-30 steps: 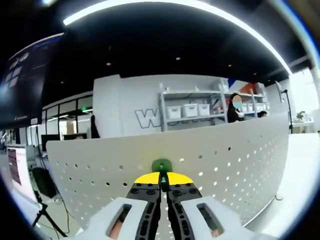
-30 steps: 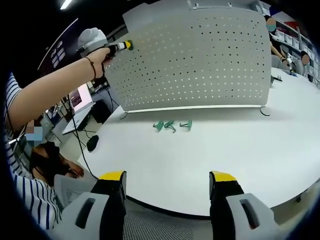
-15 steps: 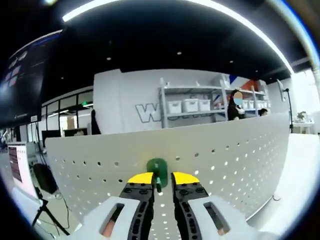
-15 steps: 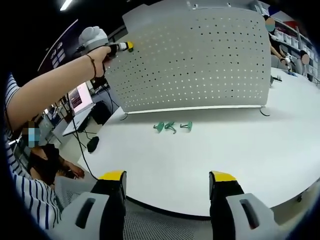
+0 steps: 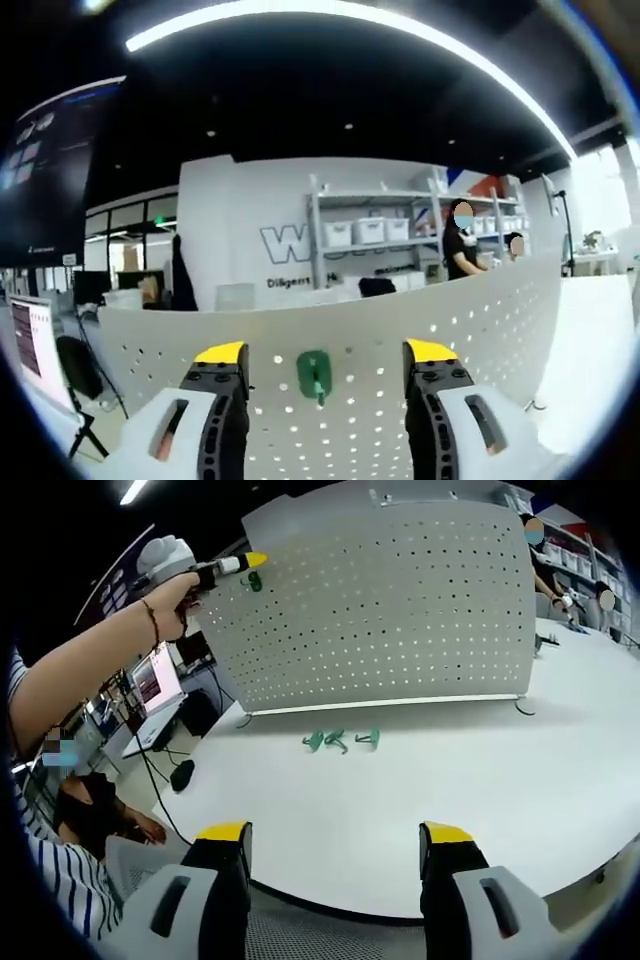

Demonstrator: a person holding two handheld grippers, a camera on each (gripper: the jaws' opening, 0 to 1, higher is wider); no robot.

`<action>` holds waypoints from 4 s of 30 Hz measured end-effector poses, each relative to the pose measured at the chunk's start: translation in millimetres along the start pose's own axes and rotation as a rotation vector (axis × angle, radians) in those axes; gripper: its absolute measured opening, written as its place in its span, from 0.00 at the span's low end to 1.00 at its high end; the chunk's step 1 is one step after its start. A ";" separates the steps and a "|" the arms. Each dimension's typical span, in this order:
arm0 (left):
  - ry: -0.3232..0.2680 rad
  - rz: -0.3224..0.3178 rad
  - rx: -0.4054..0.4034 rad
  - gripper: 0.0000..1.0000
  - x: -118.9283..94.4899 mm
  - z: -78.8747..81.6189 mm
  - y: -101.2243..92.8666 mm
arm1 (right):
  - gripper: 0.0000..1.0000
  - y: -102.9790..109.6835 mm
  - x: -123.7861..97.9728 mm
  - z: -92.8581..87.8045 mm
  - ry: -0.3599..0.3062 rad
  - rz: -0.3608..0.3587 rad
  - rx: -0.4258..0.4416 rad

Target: Insert the hook assembly into the mounting plate slot until the hook locks in place.

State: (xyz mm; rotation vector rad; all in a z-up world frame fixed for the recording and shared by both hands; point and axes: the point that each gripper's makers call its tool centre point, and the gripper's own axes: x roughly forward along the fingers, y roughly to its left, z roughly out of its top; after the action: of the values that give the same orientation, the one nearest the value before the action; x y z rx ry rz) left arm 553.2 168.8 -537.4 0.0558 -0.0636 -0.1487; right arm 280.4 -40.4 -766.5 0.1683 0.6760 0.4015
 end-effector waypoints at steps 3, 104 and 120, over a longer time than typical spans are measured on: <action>0.024 -0.085 -0.040 0.70 -9.4 -0.9 -7.3 | 0.65 2.0 0.3 1.3 -0.004 0.008 -0.009; 0.796 -0.305 -0.397 1.00 -280.0 -197.9 -54.2 | 0.62 -1.0 -14.8 -13.2 0.047 0.022 -0.169; 0.822 -0.263 -0.428 1.00 -287.1 -207.0 -40.8 | 0.51 15.1 70.0 -5.5 0.110 0.138 -0.239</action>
State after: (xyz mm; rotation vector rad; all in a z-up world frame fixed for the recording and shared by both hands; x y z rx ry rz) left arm 277.8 182.0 -763.1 -0.3049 0.7982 -0.3884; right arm 321.8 2.4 -806.6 -0.0347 0.7212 0.6235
